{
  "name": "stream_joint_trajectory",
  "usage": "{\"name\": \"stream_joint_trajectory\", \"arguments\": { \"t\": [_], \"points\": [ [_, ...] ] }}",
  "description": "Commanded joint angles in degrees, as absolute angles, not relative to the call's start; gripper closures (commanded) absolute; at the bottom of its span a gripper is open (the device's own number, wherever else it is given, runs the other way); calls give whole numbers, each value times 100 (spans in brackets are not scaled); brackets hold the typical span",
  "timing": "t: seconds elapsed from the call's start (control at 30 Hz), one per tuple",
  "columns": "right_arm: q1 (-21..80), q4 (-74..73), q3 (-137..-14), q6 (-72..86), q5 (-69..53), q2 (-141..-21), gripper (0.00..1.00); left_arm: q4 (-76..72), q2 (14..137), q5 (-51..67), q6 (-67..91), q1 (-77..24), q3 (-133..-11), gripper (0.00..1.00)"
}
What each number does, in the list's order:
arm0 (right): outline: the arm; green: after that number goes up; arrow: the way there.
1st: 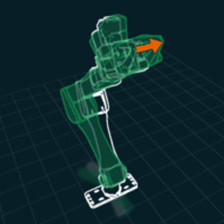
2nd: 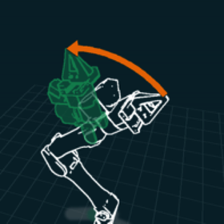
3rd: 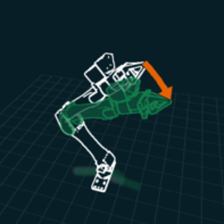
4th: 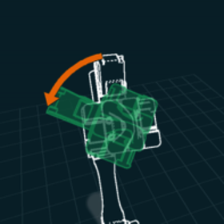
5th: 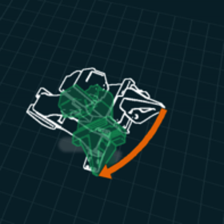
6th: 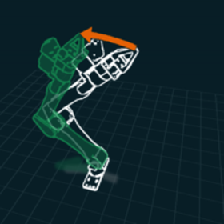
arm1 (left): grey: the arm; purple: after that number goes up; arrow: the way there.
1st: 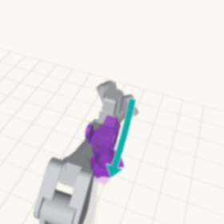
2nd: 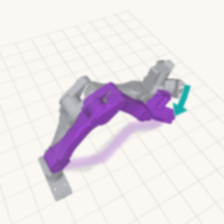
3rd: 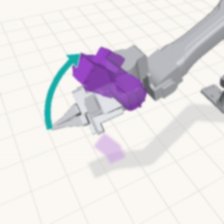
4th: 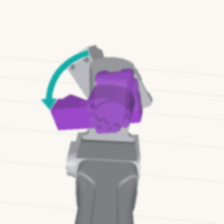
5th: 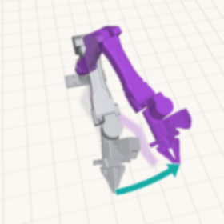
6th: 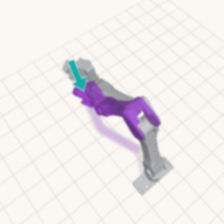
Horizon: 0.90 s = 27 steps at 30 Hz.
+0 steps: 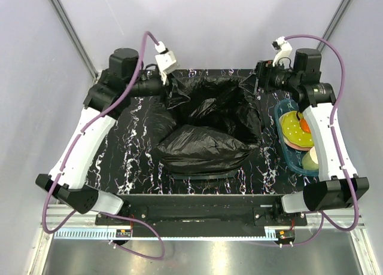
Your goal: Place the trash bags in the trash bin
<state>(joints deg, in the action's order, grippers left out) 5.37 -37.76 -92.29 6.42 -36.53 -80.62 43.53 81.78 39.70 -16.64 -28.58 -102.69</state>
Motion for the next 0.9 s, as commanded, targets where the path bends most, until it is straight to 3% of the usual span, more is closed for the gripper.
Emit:
{"name": "stream_joint_trajectory", "arguments": {
  "t": [0.0, 0.1, 0.4, 0.77, 0.87],
  "points": [
    [589, -3814, -9676, 272, -3524, -7884, 19, 3586, 7665, 5632, -1161, -2768, -10187, 50],
    [589, -3850, -9756, 273, -3577, -7919, 17, 4276, 7620, 5915, -1361, -3170, -10221, 54],
    [589, -3946, -9976, 263, -3770, -8016, 17, 5632, 8129, 4606, -2346, -4297, -9984, 55],
    [694, -3990, -9659, 255, -3893, -8042, 20, 6186, 8797, 4210, -2733, -4456, -9475, 66],
    [721, -4008, -9677, 167, -3867, -8042, 20, 6484, 8877, 3999, -3031, -4456, -9562, 63]
  ]
}}
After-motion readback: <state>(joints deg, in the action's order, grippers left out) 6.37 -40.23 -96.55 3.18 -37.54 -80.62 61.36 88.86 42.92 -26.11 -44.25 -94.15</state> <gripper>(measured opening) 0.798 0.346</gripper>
